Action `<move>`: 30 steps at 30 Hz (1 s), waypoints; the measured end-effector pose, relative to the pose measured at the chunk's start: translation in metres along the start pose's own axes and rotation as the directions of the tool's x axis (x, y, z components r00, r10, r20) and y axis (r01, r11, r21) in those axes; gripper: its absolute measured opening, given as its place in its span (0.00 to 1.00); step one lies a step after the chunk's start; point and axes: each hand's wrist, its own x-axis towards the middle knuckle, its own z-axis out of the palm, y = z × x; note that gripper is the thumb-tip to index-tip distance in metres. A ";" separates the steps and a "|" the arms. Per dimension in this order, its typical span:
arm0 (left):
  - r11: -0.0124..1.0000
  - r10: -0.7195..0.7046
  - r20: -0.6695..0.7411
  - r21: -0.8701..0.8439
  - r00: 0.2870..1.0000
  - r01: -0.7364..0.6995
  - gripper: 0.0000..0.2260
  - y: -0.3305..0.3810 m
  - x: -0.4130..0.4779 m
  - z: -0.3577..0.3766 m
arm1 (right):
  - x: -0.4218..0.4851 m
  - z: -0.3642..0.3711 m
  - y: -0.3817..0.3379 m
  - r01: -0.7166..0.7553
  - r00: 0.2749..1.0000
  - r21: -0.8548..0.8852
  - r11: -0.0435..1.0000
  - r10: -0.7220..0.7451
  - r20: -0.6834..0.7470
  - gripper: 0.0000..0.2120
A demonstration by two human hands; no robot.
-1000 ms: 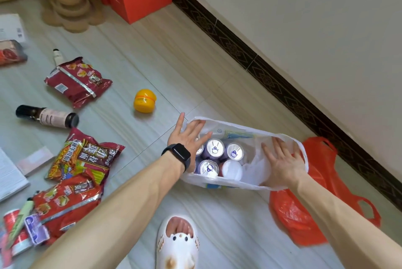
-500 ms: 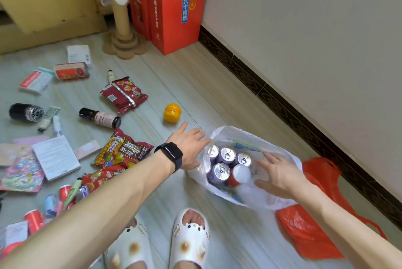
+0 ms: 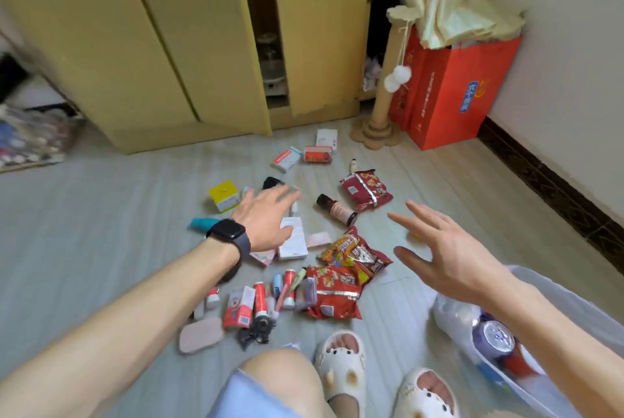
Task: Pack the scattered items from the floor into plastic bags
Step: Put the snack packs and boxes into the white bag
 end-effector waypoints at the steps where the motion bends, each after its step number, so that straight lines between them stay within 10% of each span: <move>1: 0.998 -0.051 -0.007 -0.034 0.999 0.050 0.32 -0.012 -0.015 0.006 | 0.011 -0.001 -0.011 0.045 0.999 -0.014 0.999 -0.045 0.011 0.29; 11: 0.932 -0.308 0.180 -0.142 0.934 0.334 0.32 -0.071 -0.079 0.079 | 0.094 0.018 -0.084 0.246 0.951 -0.164 0.955 -0.206 0.228 0.32; 30: 0.868 -0.355 0.386 -0.203 0.851 0.454 0.39 -0.108 0.068 0.217 | 0.229 0.212 -0.029 -0.018 0.829 -0.099 0.995 0.070 0.556 0.36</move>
